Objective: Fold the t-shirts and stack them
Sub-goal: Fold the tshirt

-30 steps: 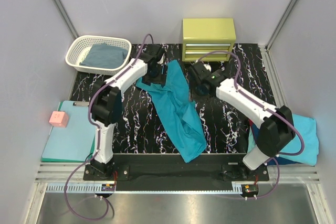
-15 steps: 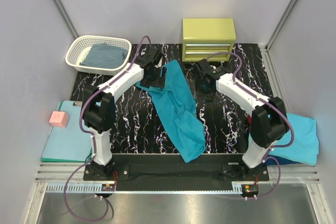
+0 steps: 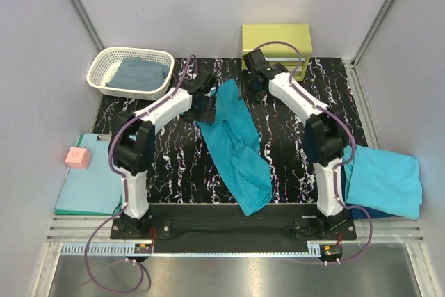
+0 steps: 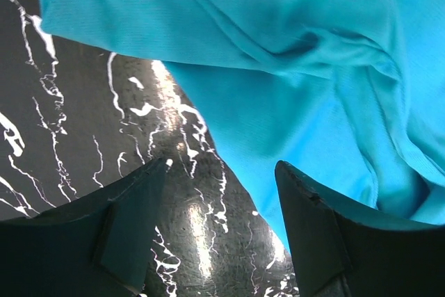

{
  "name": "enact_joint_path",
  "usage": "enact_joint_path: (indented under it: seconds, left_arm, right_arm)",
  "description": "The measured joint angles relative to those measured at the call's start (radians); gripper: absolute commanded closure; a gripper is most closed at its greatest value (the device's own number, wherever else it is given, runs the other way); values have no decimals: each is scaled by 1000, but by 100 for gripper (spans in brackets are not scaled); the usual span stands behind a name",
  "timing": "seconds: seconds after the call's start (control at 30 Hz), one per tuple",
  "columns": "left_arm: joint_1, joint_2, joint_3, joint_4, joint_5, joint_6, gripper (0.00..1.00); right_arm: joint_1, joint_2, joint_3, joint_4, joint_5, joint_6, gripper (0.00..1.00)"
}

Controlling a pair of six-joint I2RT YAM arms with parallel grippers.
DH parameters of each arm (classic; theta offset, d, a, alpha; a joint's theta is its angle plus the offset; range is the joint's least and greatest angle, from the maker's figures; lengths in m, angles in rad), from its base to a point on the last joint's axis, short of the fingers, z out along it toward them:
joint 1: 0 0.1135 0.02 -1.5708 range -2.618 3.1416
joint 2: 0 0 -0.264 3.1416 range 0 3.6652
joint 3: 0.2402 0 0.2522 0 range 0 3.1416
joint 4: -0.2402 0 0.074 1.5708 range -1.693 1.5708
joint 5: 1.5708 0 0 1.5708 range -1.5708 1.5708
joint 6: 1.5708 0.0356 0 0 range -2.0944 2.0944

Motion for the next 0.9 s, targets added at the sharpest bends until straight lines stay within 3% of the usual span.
enact_joint_path:
  seconds: [0.2, 0.37, 0.63, 0.9]
  left_arm:
    - [27, 25, 1, -1, 0, -26, 34]
    - [27, 56, 8, 0, 11, -36, 34]
    - [27, 173, 134, -3, 42, -10, 39]
    - [38, 414, 459, -121, 62, 27, 42]
  right_arm:
    - [-20, 323, 346, -43, -49, -30, 58]
    - [-23, 470, 456, -103, -59, -33, 61]
    - [-33, 530, 532, -131, -66, -33, 61]
    - [-52, 543, 540, -146, -55, -28, 60]
